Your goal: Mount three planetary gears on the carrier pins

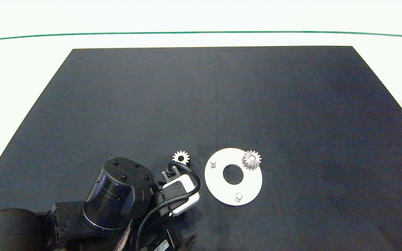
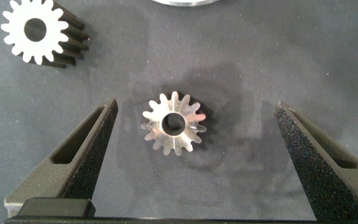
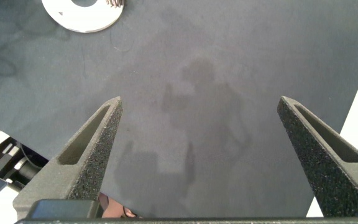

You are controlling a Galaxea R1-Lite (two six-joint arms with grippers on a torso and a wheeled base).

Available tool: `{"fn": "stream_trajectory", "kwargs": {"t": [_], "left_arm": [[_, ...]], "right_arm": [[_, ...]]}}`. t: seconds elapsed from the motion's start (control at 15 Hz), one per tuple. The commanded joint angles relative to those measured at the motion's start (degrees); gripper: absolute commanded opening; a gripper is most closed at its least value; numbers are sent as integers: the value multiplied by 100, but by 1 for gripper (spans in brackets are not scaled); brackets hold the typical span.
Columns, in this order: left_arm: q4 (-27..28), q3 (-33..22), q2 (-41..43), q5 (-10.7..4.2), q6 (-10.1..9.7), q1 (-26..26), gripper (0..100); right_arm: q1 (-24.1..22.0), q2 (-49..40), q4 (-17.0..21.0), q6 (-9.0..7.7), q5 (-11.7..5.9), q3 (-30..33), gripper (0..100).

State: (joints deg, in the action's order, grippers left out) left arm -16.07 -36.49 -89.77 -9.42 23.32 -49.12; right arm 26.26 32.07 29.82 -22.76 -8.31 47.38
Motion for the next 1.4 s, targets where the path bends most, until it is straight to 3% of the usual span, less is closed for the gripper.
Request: {"fn": "stream_trajectory", "kwargs": {"t": [0.07, 0.93, 1.4], "left_arm": [[-54, 1, -58, 2, 15, 16, 100], [-265, 124, -111, 2, 23, 34, 74], [-283, 63, -216, 2, 59, 60, 60]], "right_arm": [[2, -26, 15, -9, -4, -1, 100], [11, -52, 33, -18, -4, -36, 100], [2, 9, 323, -18, -4, -36, 100]]}}
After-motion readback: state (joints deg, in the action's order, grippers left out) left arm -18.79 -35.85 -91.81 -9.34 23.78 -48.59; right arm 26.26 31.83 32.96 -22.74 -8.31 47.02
